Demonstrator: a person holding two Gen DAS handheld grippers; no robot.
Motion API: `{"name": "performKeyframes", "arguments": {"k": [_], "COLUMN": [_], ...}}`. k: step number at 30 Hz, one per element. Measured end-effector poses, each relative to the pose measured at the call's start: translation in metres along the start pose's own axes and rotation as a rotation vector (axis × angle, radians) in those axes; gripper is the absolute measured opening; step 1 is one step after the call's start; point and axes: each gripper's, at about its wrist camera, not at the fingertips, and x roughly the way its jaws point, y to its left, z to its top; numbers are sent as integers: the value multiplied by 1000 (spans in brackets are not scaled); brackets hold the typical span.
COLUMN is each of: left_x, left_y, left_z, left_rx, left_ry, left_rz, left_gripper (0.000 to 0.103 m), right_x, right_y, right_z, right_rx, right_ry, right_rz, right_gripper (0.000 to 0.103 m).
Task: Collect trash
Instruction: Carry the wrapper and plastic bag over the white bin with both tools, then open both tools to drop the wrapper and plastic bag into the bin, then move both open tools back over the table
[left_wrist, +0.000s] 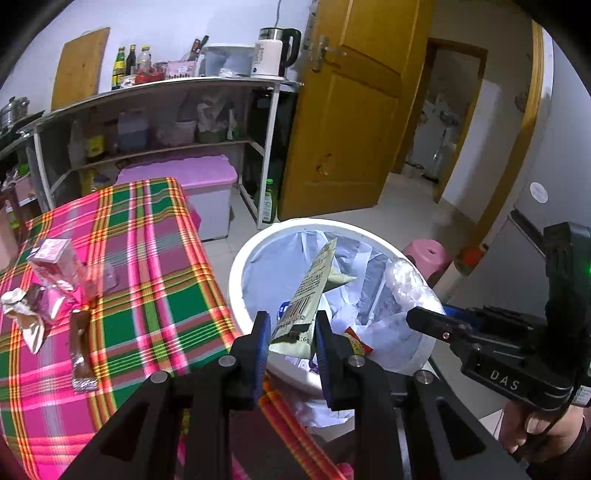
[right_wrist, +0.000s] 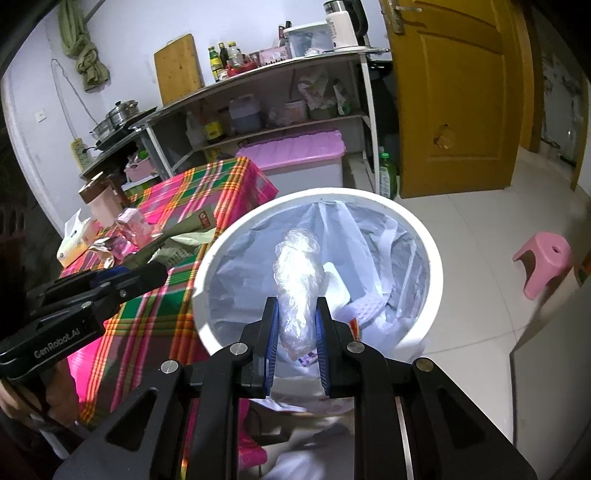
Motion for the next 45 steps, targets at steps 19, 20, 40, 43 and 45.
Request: {"name": "performKeyframes", "arguments": {"k": [19, 20, 40, 43, 45], "left_x": [62, 63, 18, 9, 2], "left_y": [-18, -18, -9, -7, -8], "left_z": [12, 12, 4, 2, 0], "left_rx": [43, 43, -1, -5, -1], "left_ry": [105, 106, 40, 27, 18], "left_rz": [-33, -35, -67, -67, -72], "left_gripper": [25, 27, 30, 30, 29], "right_x": [31, 31, 3, -3, -6], "right_y": [-26, -26, -1, 6, 10], "right_z": [4, 4, 1, -1, -2], "right_rx": [22, 23, -11, -24, -31], "right_ry": [75, 75, 31, 24, 20], "right_rz": [-49, -49, -21, -13, -8], "right_gripper": [21, 22, 27, 27, 27]}}
